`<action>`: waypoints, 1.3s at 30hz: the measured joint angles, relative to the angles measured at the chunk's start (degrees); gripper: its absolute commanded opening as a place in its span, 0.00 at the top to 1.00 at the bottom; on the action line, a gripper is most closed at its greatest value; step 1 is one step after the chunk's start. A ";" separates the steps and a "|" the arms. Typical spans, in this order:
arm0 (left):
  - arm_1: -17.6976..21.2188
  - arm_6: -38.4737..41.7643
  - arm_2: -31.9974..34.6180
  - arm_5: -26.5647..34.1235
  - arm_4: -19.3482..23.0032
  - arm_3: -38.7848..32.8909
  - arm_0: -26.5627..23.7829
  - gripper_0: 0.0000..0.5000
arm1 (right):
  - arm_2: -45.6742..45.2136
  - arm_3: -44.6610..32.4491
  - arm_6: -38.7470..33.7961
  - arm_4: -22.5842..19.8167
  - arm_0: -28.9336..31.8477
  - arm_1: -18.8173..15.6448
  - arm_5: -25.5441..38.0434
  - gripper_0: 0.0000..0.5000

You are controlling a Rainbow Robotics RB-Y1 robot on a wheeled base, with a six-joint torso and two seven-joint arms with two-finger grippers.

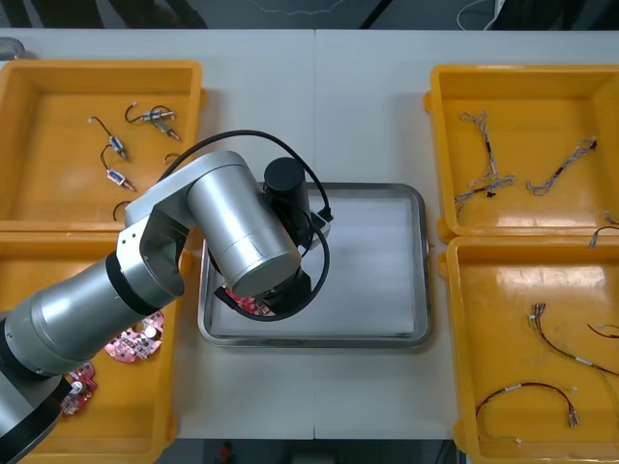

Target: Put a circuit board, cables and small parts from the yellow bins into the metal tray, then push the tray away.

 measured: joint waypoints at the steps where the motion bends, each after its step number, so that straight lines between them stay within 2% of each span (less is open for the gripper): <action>1: 0.00 0.01 0.00 -0.01 0.00 0.00 0.00 0.05 | 0.04 -0.96 2.54 -0.25 -0.01 -0.23 0.00 1.00; 2: 0.00 0.01 0.00 -0.02 0.00 0.01 0.00 0.00 | 0.12 -1.91 4.61 -0.47 -0.02 -0.46 0.01 1.00; 9: -0.08 0.02 0.12 0.15 -0.07 0.00 -0.20 0.00 | 2.14 -5.93 6.18 -2.15 -0.62 -2.32 0.03 1.00; 12: -0.50 0.03 1.41 3.49 -0.07 -0.52 -0.83 0.00 | 3.92 -6.70 6.18 -3.45 -1.46 -3.34 0.04 1.00; 17: -1.45 0.03 7.96 10.96 0.16 -3.20 -1.76 0.00 | 7.26 -7.88 6.18 -4.52 -3.08 -4.71 0.09 1.00; 21: -1.51 0.03 14.71 11.84 1.44 -5.21 -2.06 0.00 | 8.99 -7.95 6.18 -5.66 -4.23 -4.84 0.14 1.00; 25: -1.51 0.04 21.90 11.94 2.32 -5.87 -2.42 0.00 | 10.23 -7.99 6.19 -8.68 -6.02 -4.84 0.16 1.00; 31: -0.39 0.04 29.04 12.05 2.33 -5.40 -3.06 0.00 | 15.76 -8.03 8.37 -11.61 -13.06 -4.84 0.19 1.00; 36: 2.02 0.04 31.95 12.05 1.64 -1.24 -3.96 0.00 | 23.89 -8.04 15.65 -11.51 -21.27 -4.61 0.21 1.00; 39: 2.82 0.05 34.82 12.05 -0.05 1.80 -4.28 0.00 | 28.32 -8.05 18.58 -9.95 -24.53 -3.55 0.21 1.00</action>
